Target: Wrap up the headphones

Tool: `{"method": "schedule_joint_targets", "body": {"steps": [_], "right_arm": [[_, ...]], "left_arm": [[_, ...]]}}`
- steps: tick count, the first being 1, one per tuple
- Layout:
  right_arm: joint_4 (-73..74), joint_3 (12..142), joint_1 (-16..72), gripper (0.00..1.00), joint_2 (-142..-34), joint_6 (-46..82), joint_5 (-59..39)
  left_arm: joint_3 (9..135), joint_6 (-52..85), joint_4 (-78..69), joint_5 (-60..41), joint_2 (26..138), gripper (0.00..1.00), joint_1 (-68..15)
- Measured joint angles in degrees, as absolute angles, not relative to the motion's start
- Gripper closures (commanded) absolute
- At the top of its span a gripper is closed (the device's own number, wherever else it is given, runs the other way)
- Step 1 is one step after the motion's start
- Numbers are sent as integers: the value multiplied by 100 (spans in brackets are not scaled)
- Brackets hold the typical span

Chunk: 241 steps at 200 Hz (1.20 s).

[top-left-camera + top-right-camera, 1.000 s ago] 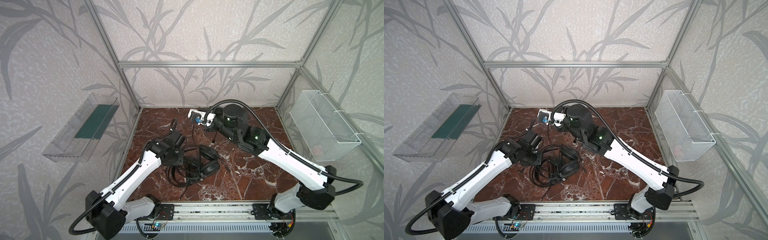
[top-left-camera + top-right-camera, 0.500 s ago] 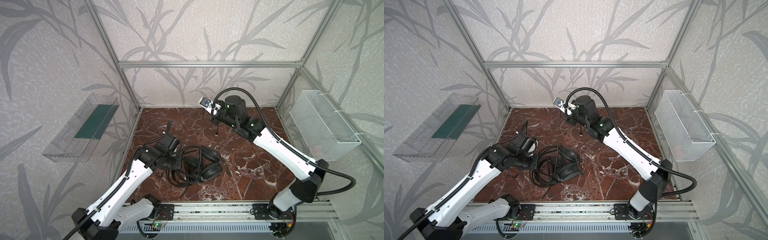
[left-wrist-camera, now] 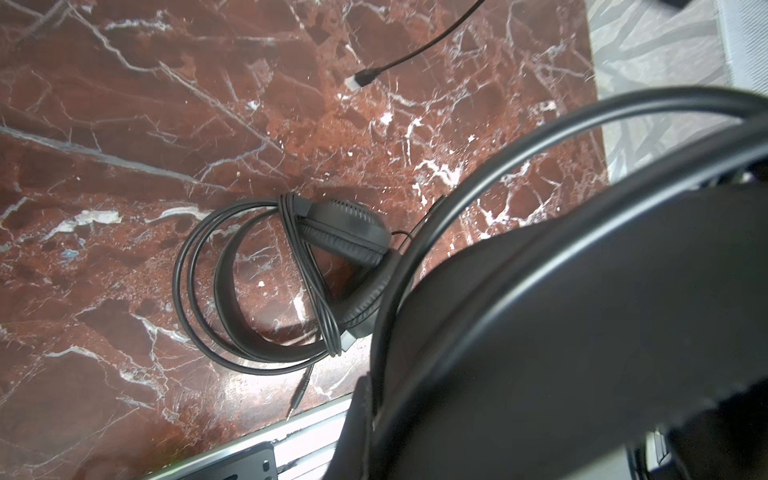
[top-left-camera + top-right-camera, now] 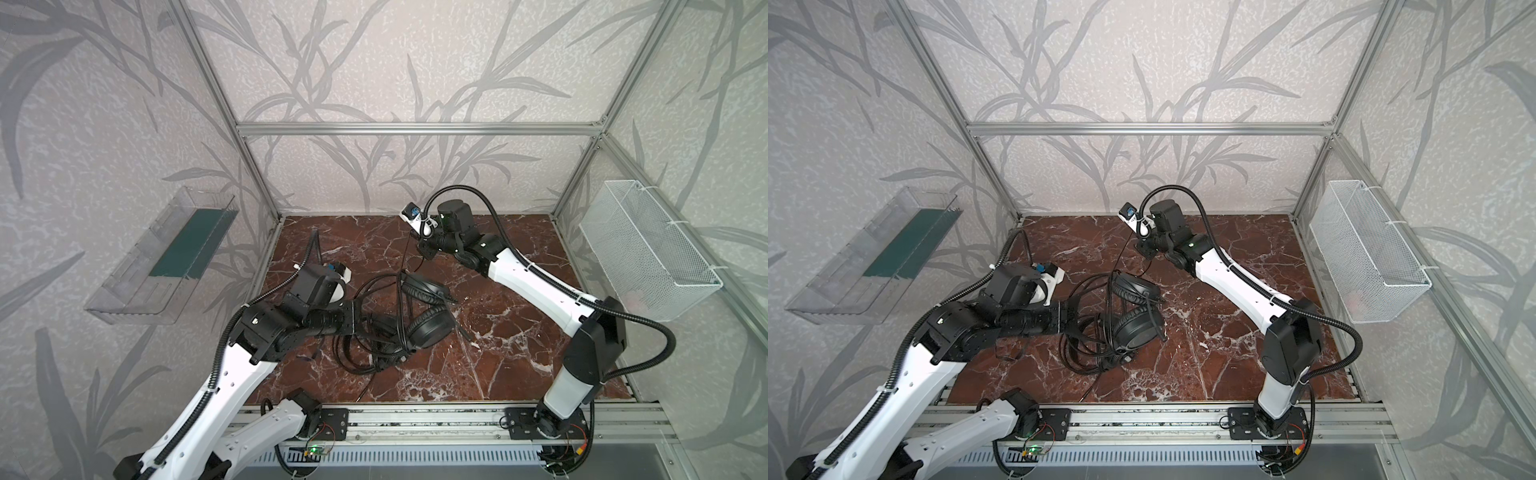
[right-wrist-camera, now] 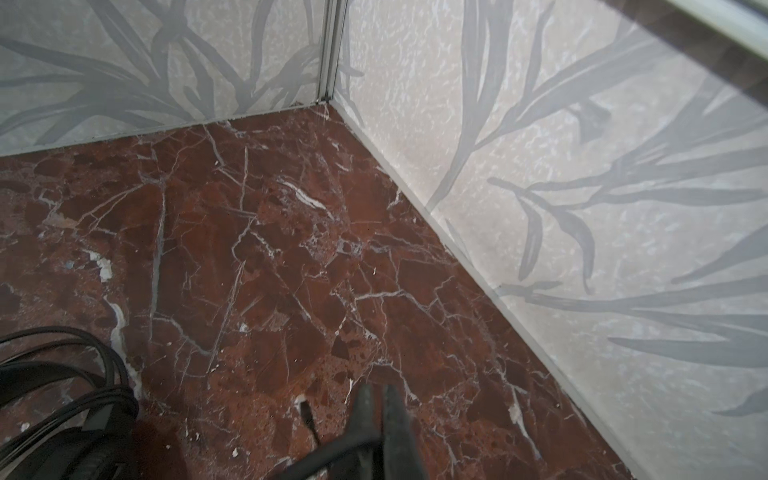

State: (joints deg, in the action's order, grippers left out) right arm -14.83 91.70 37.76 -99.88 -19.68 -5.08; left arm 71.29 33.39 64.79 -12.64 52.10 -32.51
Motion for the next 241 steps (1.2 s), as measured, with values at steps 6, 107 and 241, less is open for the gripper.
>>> {"method": "schedule_joint_targets", "body": {"steps": [6, 107, 241], "right_arm": [[-1483, 9135, 3776, 100, -9998, -1946, -526], [-1219, 8947, 3610, 100, -10121, -1431, -1004], [373, 5927, 3389, 40, -8468, -69, -2001]], "left_arm": [[7164, 3350, 6475, -1295, 5214, 100, -3251], [7824, 3669, 6598, -1337, 5293, 100, -3214], [10134, 3850, 7284, -1444, 6274, 100, -3288]]}}
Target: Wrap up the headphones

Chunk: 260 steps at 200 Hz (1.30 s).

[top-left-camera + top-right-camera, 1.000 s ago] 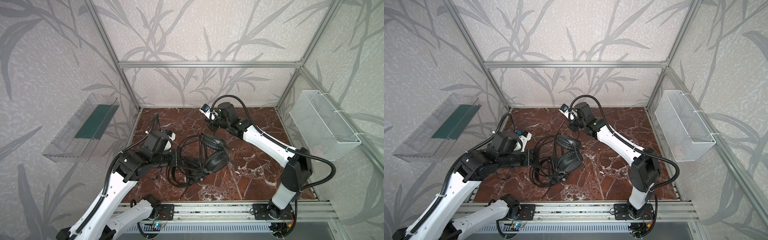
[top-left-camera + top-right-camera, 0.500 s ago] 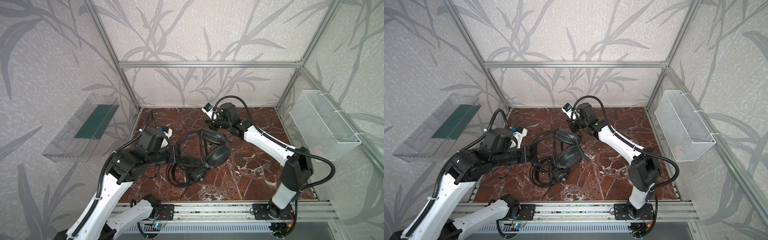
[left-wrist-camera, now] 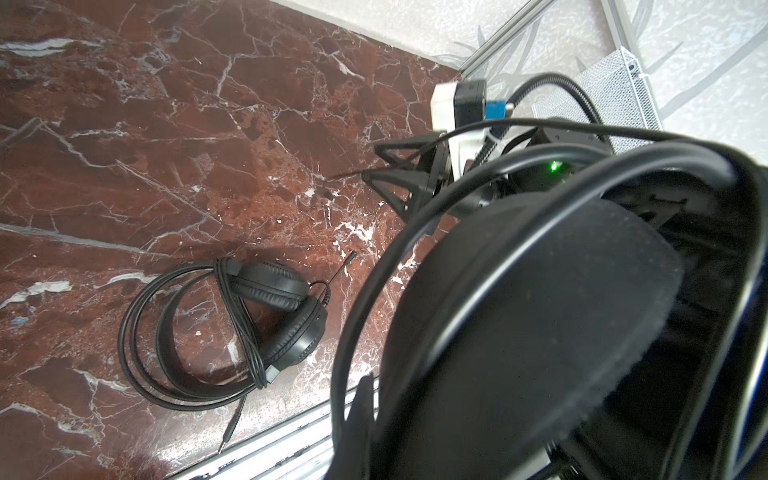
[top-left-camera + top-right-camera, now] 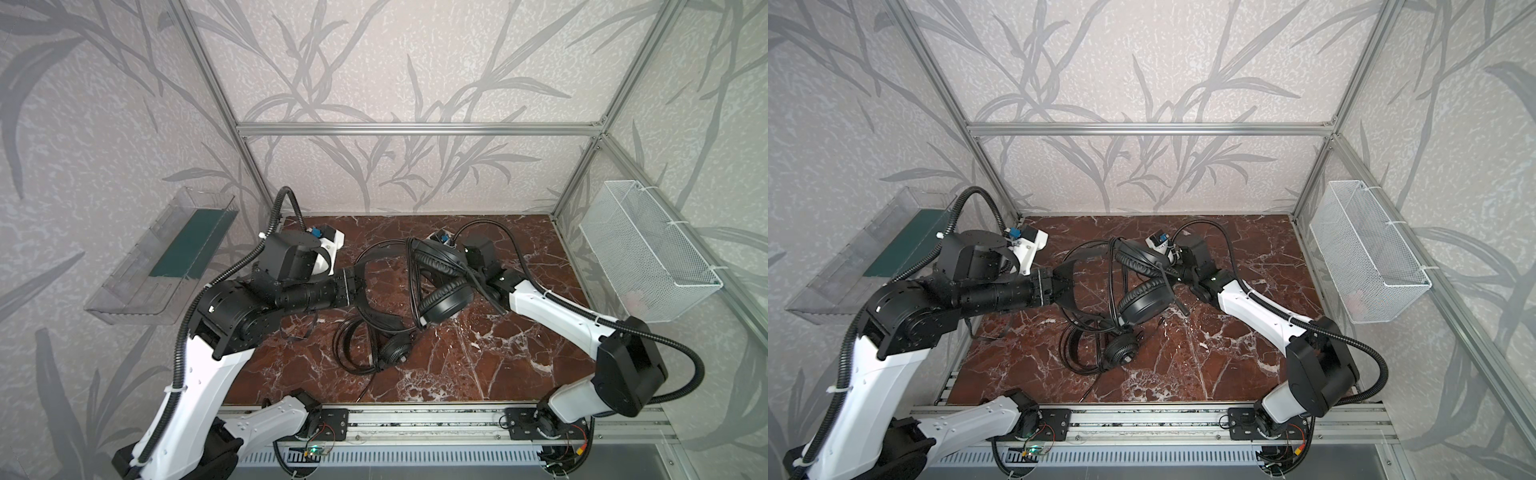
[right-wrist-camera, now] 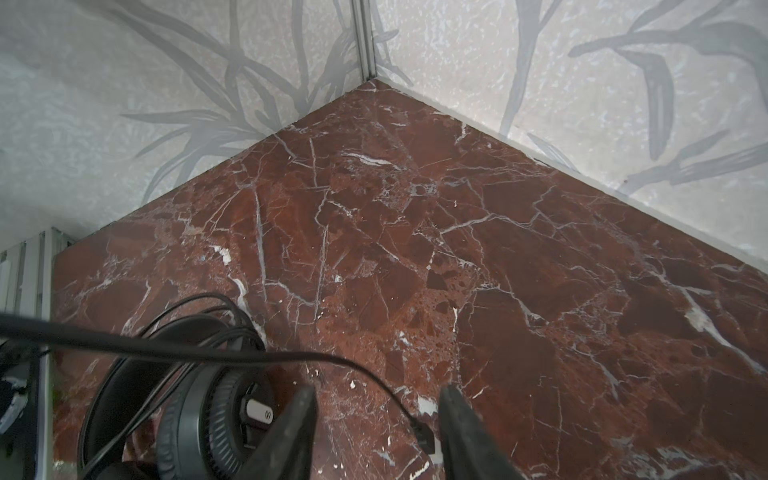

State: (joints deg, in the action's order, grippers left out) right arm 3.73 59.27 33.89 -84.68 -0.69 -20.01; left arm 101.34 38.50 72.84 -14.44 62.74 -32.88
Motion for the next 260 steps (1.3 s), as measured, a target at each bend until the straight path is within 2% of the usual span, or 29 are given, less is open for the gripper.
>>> {"method": "schedule_joint_targets", "body": {"steps": [14, 47, 58, 79, 114, 156, 215, 260], "right_arm": [[674, 5522, 3389, 30, -8184, 54, -2093], [1555, 4727, 3389, 24, -7699, 443, -2373], [1907, 4477, 3393, 11, -7620, 600, -2456], [2655, 3944, 3474, 0, -7548, 875, -2429], [3846, 3205, 3743, 1, -7553, 1232, -2204], [4254, 3267, 4298, 1, -7747, 961, -1717], [5395, 3476, 4344, 5, -9592, 854, -827], [5631, 4342, 4340, 9, -10475, 875, -751]], "left_arm": [[10460, 3870, 7481, -1400, 6420, 100, -3288], [11078, 3948, 7924, -1306, 6722, 100, -3288], [11236, 3966, 8029, -1286, 6805, 100, -3288], [11456, 3975, 8191, -1264, 6943, 100, -3288], [11874, 3975, 8366, -1208, 7190, 100, -3288], [12011, 4012, 8401, -1210, 7253, 100, -3288], [12197, 4143, 8409, -1260, 7338, 100, -3288], [12215, 4163, 8407, -1275, 7347, 100, -3288]]}}
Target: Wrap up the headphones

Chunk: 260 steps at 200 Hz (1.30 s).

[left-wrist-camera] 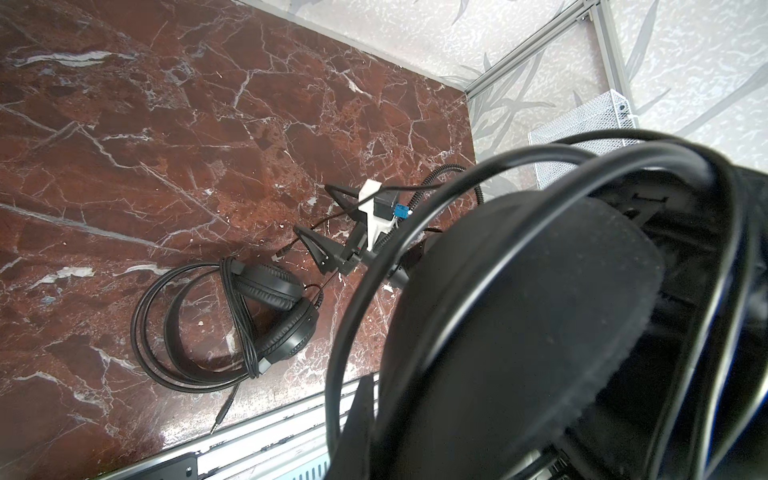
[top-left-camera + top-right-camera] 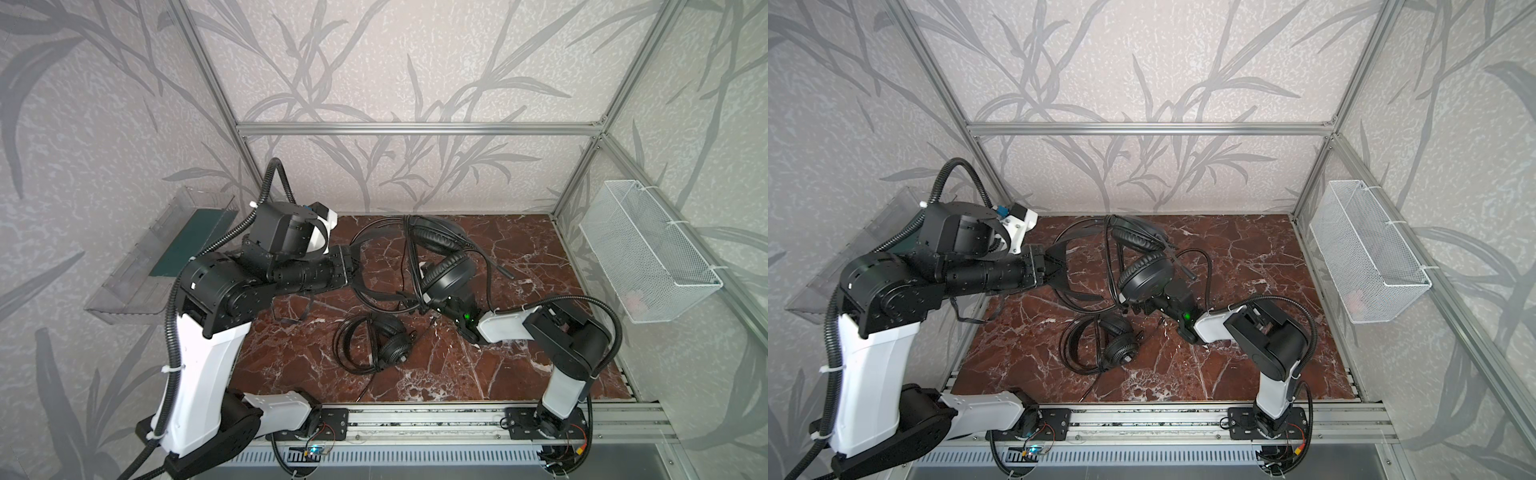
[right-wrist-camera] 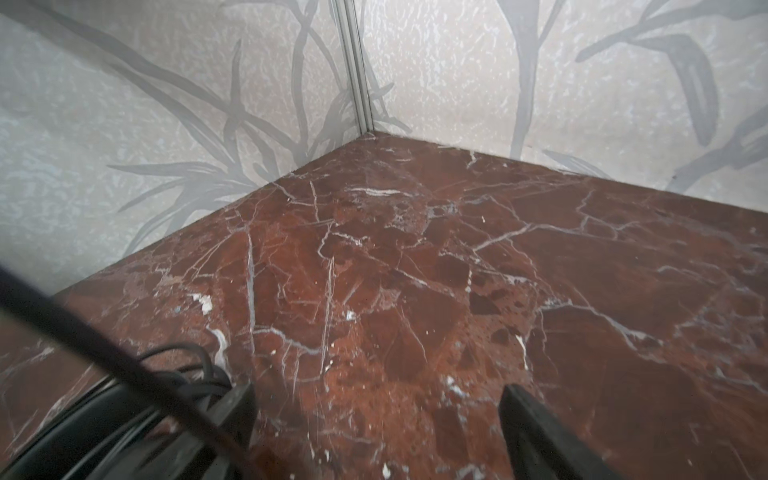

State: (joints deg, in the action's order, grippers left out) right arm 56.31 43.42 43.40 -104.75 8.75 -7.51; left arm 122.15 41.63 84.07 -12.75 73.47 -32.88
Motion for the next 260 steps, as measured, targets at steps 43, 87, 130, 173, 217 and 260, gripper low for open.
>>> {"method": "schedule_joint_targets", "body": {"steps": [43, 87, 130, 173, 217, 260], "right_arm": [[5682, 4753, 4355, 26, -10768, 867, -690], [5841, 4515, 4405, 81, -10798, 849, -585], [5948, 3634, 4871, 98, -10665, 569, -21], [6045, 2722, 5822, 100, -9749, 145, 779], [5201, 2471, 7225, 100, -8117, -508, 1739], [3330, 2659, 8329, 100, -6580, -952, 2613]], "left_arm": [[12215, 4163, 8388, -1310, 7397, 100, -3288], [12381, 4158, 8392, -1127, 7485, 100, -3288], [12545, 4154, 8433, -714, 7540, 100, -3284], [12750, 4082, 8471, -445, 7900, 100, -2939], [12272, 3933, 8246, -423, 8219, 100, -2143], [11710, 3607, 8147, -373, 8600, 100, -1509]]}}
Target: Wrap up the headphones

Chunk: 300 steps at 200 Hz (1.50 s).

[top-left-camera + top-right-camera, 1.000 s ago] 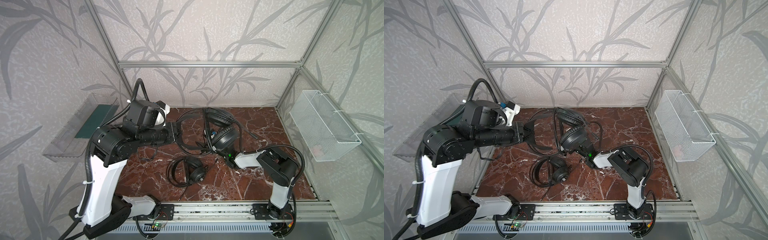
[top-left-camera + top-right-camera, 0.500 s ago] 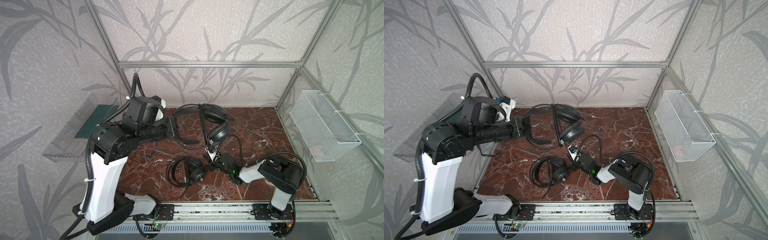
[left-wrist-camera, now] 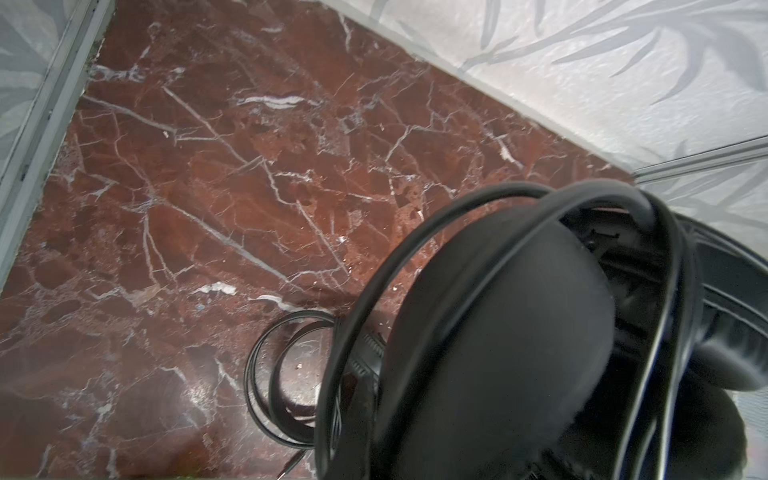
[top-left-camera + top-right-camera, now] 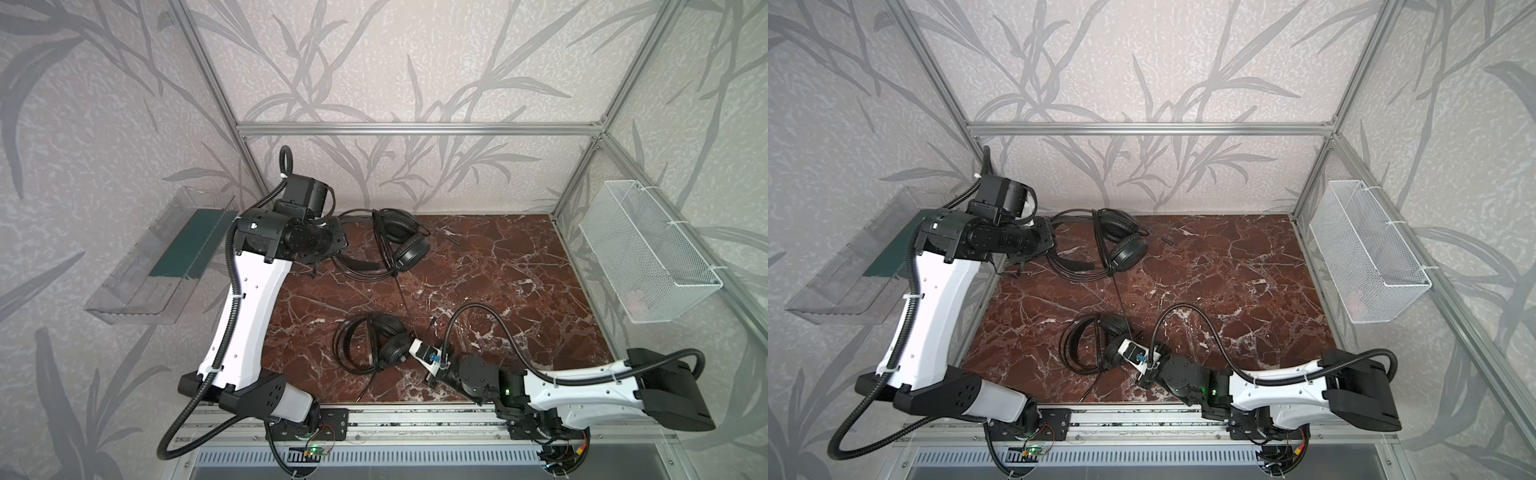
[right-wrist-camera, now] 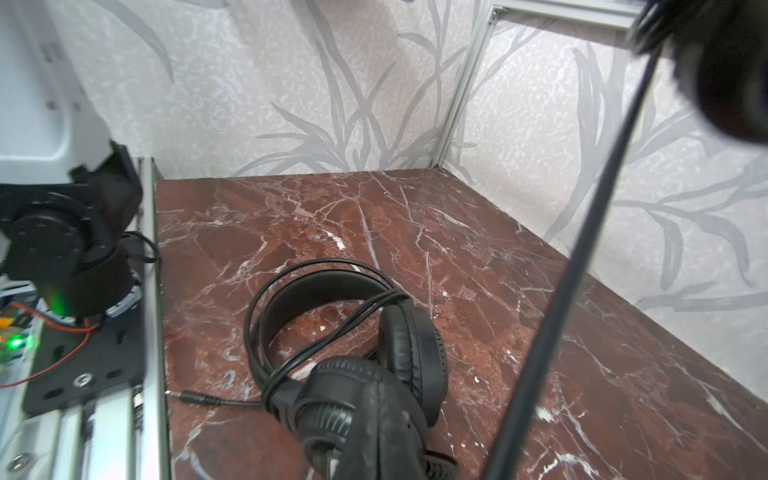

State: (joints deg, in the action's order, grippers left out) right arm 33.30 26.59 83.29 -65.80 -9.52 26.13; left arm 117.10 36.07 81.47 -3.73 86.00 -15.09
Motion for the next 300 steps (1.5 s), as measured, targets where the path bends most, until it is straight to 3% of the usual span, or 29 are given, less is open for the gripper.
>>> {"method": "schedule_joint_targets", "body": {"steps": [65, 121, 200, 300], "right_arm": [[770, 3931, 8906, 100, -5951, -1605, 2836], [-615, 4888, 8938, 100, -6130, -2445, 2423], [-1522, 5811, 8952, 100, -6222, -3179, 2086], [-2307, 6342, 8777, 100, -6141, -3092, 1396]], "left_arm": [[10757, 3301, 7843, -764, 8967, 100, -1466], [9000, 3457, 7140, -1304, 8270, 100, -1450], [8412, 3675, 6602, -1634, 7144, 100, -1538], [7933, 3640, 6569, -1780, 7032, 100, -1599]]}}
